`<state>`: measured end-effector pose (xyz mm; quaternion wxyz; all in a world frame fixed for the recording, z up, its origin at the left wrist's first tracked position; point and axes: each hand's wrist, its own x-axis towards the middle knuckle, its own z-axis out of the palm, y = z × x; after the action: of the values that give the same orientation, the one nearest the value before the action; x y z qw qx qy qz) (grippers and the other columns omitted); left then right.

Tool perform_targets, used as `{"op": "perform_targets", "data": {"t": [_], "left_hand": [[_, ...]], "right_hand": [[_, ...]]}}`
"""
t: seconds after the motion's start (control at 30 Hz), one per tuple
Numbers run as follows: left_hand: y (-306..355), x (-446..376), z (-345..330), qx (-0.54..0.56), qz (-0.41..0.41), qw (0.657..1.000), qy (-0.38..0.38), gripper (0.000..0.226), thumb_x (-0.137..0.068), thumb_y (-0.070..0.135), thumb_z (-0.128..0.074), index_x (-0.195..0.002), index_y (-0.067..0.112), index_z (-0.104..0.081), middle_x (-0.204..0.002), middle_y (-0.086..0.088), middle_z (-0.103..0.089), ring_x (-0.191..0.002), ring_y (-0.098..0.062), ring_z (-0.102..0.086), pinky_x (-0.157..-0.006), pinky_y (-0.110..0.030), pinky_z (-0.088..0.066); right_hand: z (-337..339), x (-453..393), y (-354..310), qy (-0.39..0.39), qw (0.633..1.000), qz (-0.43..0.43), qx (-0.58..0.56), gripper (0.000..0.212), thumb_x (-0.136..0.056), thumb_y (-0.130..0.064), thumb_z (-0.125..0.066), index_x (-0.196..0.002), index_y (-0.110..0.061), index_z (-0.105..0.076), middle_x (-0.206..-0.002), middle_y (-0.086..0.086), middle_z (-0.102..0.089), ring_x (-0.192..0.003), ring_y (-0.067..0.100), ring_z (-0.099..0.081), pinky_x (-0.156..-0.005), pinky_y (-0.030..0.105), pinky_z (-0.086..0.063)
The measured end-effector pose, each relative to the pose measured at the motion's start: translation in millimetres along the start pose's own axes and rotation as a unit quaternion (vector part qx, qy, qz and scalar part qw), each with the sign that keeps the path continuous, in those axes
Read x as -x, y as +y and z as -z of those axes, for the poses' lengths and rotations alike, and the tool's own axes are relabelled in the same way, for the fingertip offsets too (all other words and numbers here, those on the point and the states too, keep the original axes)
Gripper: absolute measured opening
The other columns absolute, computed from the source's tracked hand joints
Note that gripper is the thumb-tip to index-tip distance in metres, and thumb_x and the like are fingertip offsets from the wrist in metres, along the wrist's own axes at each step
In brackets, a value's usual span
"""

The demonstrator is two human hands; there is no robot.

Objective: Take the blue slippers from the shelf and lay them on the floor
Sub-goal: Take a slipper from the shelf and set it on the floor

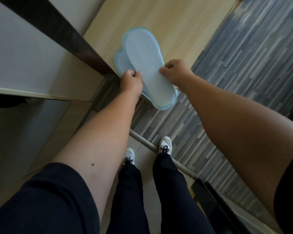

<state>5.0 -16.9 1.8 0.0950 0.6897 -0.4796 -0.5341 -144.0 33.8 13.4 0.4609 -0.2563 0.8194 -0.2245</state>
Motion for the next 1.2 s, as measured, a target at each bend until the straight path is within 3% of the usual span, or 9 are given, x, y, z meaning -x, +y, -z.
{"op": "perform_targets", "data": {"t": [0.07,0.23,0.47,0.7,0.8,0.93,1.03,1.1,1.2], "left_hand": [[-1,15,7,0.022,-0.002,1.000,-0.013,0.012,-0.090,0.030,-0.055,-0.087,0.019,-0.056,-0.095,-0.005,-0.067,-0.092,-0.026,-0.065,-0.089,-0.047,-0.055],[-9,64,23,0.035,-0.006,0.998,-0.046,0.011,-0.092,0.027,-0.057,-0.098,0.017,-0.057,-0.098,-0.002,-0.064,-0.097,-0.024,-0.063,-0.093,-0.045,-0.054],[-50,119,49,0.049,0.010,0.997,-0.056,0.010,-0.090,0.027,-0.060,-0.092,0.018,-0.059,-0.095,-0.005,-0.067,-0.095,-0.026,-0.065,-0.091,-0.050,-0.054],[-108,157,109,0.084,0.025,0.996,-0.018,0.008,-0.089,0.025,-0.061,-0.085,0.018,-0.058,-0.096,-0.009,-0.068,-0.092,-0.027,-0.065,-0.093,-0.047,-0.053],[-146,162,142,0.094,0.034,0.995,-0.002,0.014,-0.082,0.033,-0.063,-0.077,0.021,-0.059,-0.095,-0.011,-0.072,-0.094,-0.033,-0.068,-0.089,-0.052,-0.055],[-190,180,193,0.097,0.040,0.993,0.045,0.016,-0.085,0.032,-0.063,-0.074,0.023,-0.056,-0.084,-0.003,-0.067,-0.081,-0.024,-0.064,-0.086,-0.049,-0.056],[-215,192,228,0.060,0.023,0.993,0.102,0.012,-0.086,0.030,-0.064,-0.090,0.020,-0.060,-0.098,-0.005,-0.068,-0.092,-0.024,-0.065,-0.088,-0.039,-0.054],[-228,197,250,0.029,0.006,0.989,0.145,0.032,-0.085,0.032,-0.065,-0.111,0.014,-0.059,-0.110,-0.004,-0.064,-0.098,-0.021,-0.062,-0.087,-0.032,-0.048],[-241,203,269,0.119,-0.015,0.986,0.115,0.036,-0.087,0.035,-0.063,-0.115,0.014,-0.058,-0.108,-0.001,-0.063,-0.098,-0.020,-0.063,-0.087,-0.037,-0.052]], "right_hand": [[6,15,2,-0.025,0.998,-0.022,-0.051,0.016,-0.086,-0.027,-0.068,-0.094,-0.013,-0.067,-0.097,0.005,-0.069,-0.089,0.022,-0.067,-0.077,0.034,-0.058],[19,62,8,-0.061,0.990,-0.034,-0.120,0.024,-0.092,-0.022,-0.063,-0.105,-0.002,-0.065,-0.088,0.007,-0.066,-0.077,0.019,-0.066,-0.063,0.024,-0.058],[12,121,25,-0.110,0.992,-0.033,-0.046,0.022,-0.094,-0.022,-0.060,-0.102,-0.003,-0.067,-0.079,0.007,-0.064,-0.070,0.018,-0.061,-0.070,0.030,-0.055],[-50,176,19,-0.154,0.987,-0.015,-0.050,0.014,-0.093,-0.017,-0.063,-0.101,-0.007,-0.065,-0.072,0.006,-0.059,-0.060,0.015,-0.055,-0.062,0.026,-0.053],[-87,200,13,-0.168,0.985,0.000,-0.043,0.007,-0.092,-0.017,-0.064,-0.092,-0.010,-0.065,-0.071,0.006,-0.059,-0.059,0.015,-0.053,-0.059,0.025,-0.052],[-145,237,-4,-0.184,0.982,0.008,-0.047,0.012,-0.092,-0.014,-0.063,-0.080,-0.013,-0.062,-0.070,0.005,-0.058,-0.060,0.014,-0.054,-0.056,0.022,-0.054],[-189,264,-18,-0.168,0.983,0.040,-0.062,0.013,-0.090,-0.014,-0.062,-0.078,-0.013,-0.058,-0.068,0.004,-0.057,-0.060,0.015,-0.054,-0.058,0.028,-0.053],[-216,280,-27,-0.120,0.988,0.099,0.001,0.011,-0.086,-0.018,-0.062,-0.078,-0.014,-0.056,-0.071,0.003,-0.058,-0.061,0.017,-0.055,-0.060,0.033,-0.051],[-252,304,-40,-0.072,0.970,0.194,0.125,0.011,-0.083,-0.024,-0.063,-0.082,-0.015,-0.057,-0.078,0.002,-0.062,-0.068,0.018,-0.058,-0.059,0.028,-0.046]]}}
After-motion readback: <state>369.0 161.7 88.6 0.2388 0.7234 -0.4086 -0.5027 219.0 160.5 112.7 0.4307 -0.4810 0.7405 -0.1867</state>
